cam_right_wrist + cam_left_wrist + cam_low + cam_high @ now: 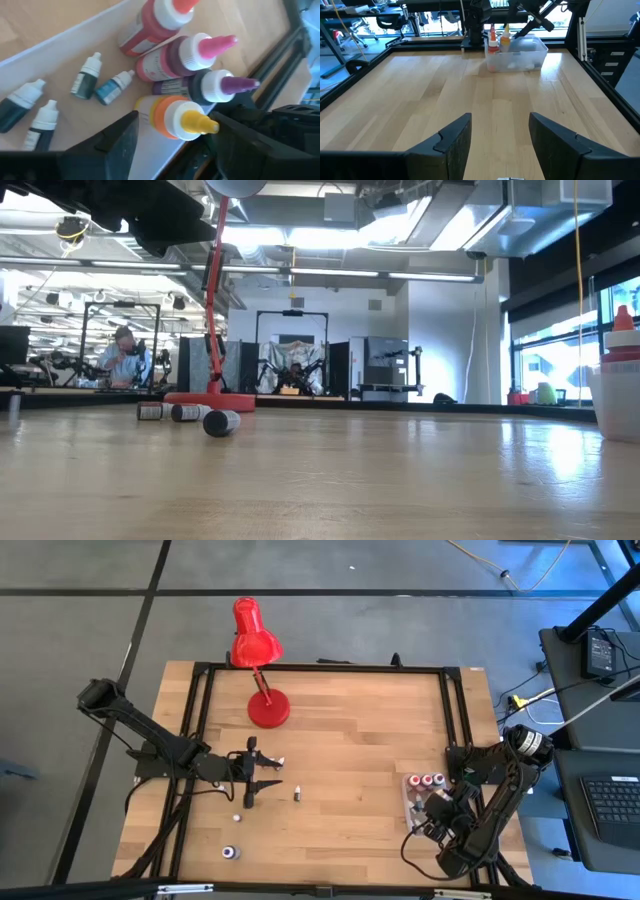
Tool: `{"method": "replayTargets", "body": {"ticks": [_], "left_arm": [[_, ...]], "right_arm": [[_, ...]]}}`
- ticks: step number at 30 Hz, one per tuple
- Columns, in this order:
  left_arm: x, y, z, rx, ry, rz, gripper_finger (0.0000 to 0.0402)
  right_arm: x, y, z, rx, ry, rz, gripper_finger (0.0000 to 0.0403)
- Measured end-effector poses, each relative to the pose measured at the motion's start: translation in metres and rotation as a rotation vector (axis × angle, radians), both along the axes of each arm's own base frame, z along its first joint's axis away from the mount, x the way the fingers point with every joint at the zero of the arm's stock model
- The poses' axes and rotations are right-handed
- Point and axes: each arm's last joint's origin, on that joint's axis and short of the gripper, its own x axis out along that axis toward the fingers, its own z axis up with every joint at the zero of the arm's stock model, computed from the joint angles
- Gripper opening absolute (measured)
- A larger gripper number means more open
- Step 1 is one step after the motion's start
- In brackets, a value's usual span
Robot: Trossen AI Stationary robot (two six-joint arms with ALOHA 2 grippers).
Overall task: Pick & Place food coloring
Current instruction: Put the big yellow bottle into the transparent container, then put the right small black bottle into the transparent container
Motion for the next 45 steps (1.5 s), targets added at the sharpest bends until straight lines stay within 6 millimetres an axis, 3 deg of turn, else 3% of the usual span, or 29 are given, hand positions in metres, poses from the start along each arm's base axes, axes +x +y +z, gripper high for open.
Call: {"method": "replayTargets", "body": {"ticks": [32,37,45], "left_arm": [[0.0,0.0,0.0,-0.002,0.0,-0.002,0.0192],[0.0,0.0,0.0,-0.01,0.0,-0.001,0.0196],[0.0,0.0,0.0,-0.018,-0.001,-0.001,0.0194]], "right_arm": [[0.012,-0.02,0.02,0.033,-0.014,-0.02,0.0248],[0.02,-0.019,0.037,0.024,-0.114,0.087,0.0248],[0.048,-0.006,0.083,-0.043,-0.38,0.358,0.0248]]}}
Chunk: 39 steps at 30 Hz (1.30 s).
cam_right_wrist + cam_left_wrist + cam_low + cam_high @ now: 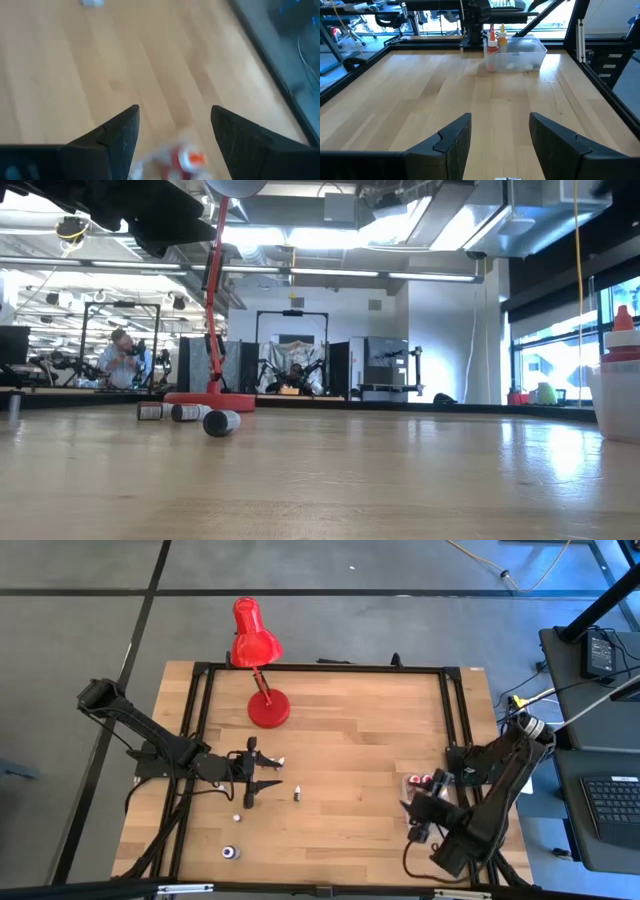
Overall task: Pick & Place food coloring
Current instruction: Put the right small black bottle into the transparent container
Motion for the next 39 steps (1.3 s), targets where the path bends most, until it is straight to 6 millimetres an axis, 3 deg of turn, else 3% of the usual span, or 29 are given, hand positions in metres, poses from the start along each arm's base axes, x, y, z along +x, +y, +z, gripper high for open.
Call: {"method": "replayTargets", "body": {"ticks": [3,9,14,19,23,28,31,35,39], "left_arm": [[0.0,0.0,0.0,0.0,0.0,0.0,0.0196],[0.0,0.0,0.0,-0.004,-0.005,0.0,0.0194],[0.001,0.0,0.003,-0.068,-0.032,0.013,0.0196],[0.001,-0.001,0.006,-0.13,-0.062,0.024,0.0193],[0.001,-0.001,0.005,-0.128,-0.061,0.027,0.0192],[0.001,-0.001,0.005,-0.128,-0.062,0.028,0.0195],[0.001,-0.001,0.005,-0.128,-0.061,0.026,0.0196],[0.001,0.001,0.006,-0.057,-0.065,0.06,0.0194],[0.001,0.001,0.006,-0.121,-0.068,0.064,0.0196]], "right_arm": [[0.017,0.003,0.004,0.005,-0.003,0.092,0.0248],[0.067,0.005,-0.005,0.027,0.044,0.421,0.0248],[0.105,-0.006,-0.011,0.057,0.035,0.741,0.0248],[0.125,-0.023,-0.024,0.048,-0.023,0.899,0.0248],[0.133,-0.039,-0.051,0.127,-0.092,0.994,0.0248],[0.128,-0.06,-0.08,0.23,-0.1,1.041,0.0248],[0.125,-0.073,-0.081,0.27,-0.156,1.072,0.0248],[0.118,-0.091,-0.066,0.307,-0.269,1.169,0.0248],[0.113,-0.105,-0.064,0.291,-0.286,1.128,0.0248]]}}
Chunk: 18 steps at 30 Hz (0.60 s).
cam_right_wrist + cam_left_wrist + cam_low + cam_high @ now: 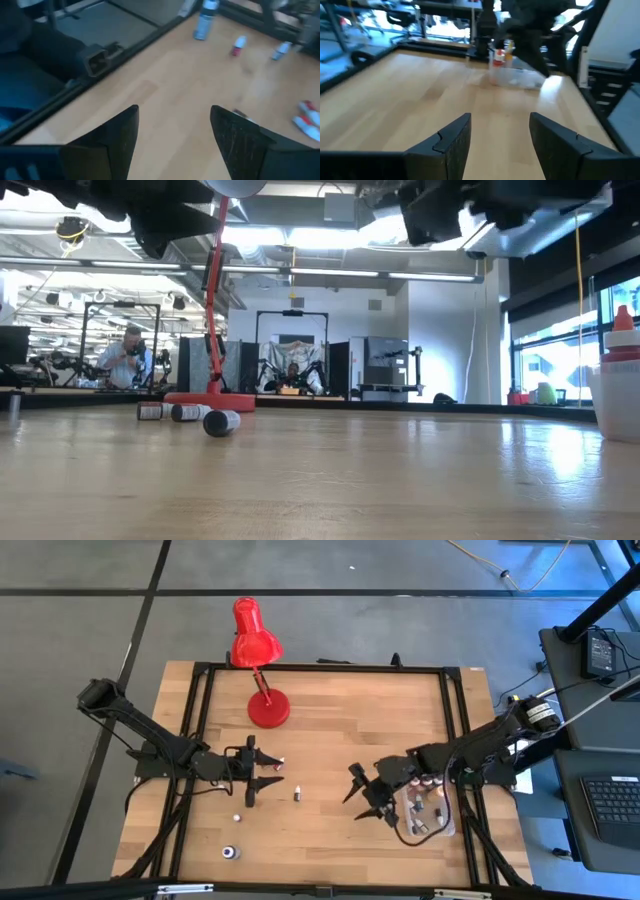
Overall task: Pick & Place food coloring
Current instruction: Put the right small black bottle into the transparent container
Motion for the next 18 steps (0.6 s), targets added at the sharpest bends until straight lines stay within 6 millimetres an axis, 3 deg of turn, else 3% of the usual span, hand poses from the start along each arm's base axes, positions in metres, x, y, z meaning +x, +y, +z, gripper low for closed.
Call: {"method": "replayTargets", "body": {"ticks": [5,13,16,18], "left_arm": [[0.001,-0.002,-0.001,-0.021,0.004,-0.058,0.0208],[0.017,-0.011,-0.003,-0.01,-0.09,-0.155,0.0259],[0.021,-0.012,-0.01,0.009,-0.057,-0.128,0.0264],[0.03,-0.01,-0.007,-0.104,-0.049,-0.059,0.0264]], "right_arm": [[-0.001,-0.007,-0.005,-0.014,0.025,-0.032,0.0248],[-0.002,-0.008,-0.006,-0.019,0.04,-0.032,0.0248],[-0.002,-0.008,-0.006,-0.016,0.043,-0.035,0.0248],[-0.002,-0.008,-0.006,-0.008,0.048,-0.04,0.0248]]}}
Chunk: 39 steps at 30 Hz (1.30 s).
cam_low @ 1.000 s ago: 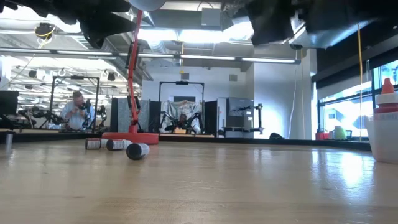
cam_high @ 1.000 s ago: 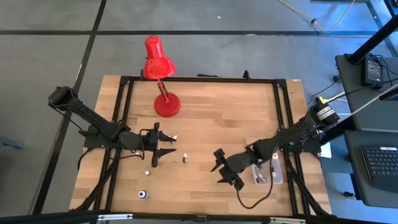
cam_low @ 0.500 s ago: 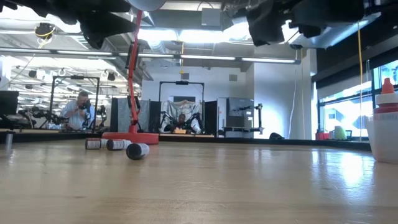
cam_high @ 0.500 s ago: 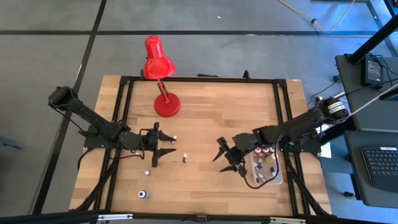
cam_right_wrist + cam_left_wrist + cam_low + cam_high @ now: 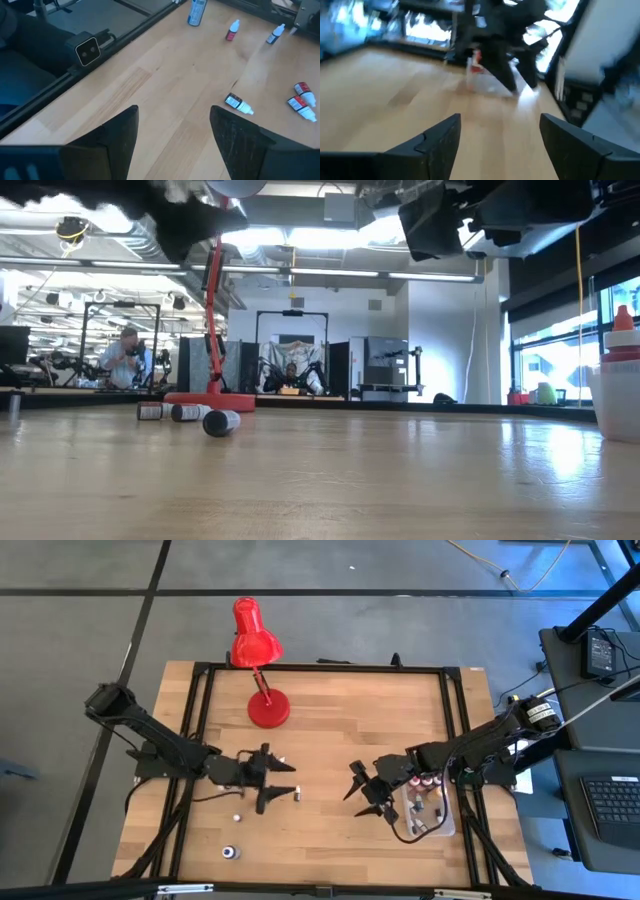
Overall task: Pick & Place food coloring
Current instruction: Put the right small black bottle into the transparent container
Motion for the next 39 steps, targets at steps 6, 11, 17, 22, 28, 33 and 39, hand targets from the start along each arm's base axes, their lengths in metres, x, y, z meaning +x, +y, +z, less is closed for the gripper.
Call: {"method": "replayTargets", "body": {"ticks": [6,11,17,22,28,33,39], "left_arm": [[0.036,-0.005,0.005,-0.181,0.372,0.092,0.0265],[0.062,-0.006,0.007,-0.313,0.687,0.353,0.0265],[0.094,-0.016,-0.01,-0.401,0.833,0.454,0.0265],[0.11,-0.017,-0.032,-0.451,0.891,0.506,0.0265],[0.113,-0.014,-0.055,-0.51,0.973,0.591,0.0265],[0.115,-0.013,-0.064,-0.524,0.992,0.62,0.0265],[0.116,-0.015,-0.071,-0.515,1.01,0.625,0.0265]], "right_arm": [[0.0,0.0,-0.001,0.006,0.012,-0.006,0.0248],[-0.001,0.0,-0.001,0.003,0.018,-0.008,0.0248],[-0.001,-0.001,-0.002,-0.004,0.028,-0.014,0.0248],[-0.001,-0.001,-0.002,-0.006,0.033,-0.014,0.0248],[-0.002,-0.001,-0.003,-0.008,0.041,-0.014,0.0248],[-0.002,-0.001,-0.003,-0.009,0.043,-0.014,0.0248],[-0.002,-0.001,-0.003,-0.009,0.045,-0.014,0.0248]]}}
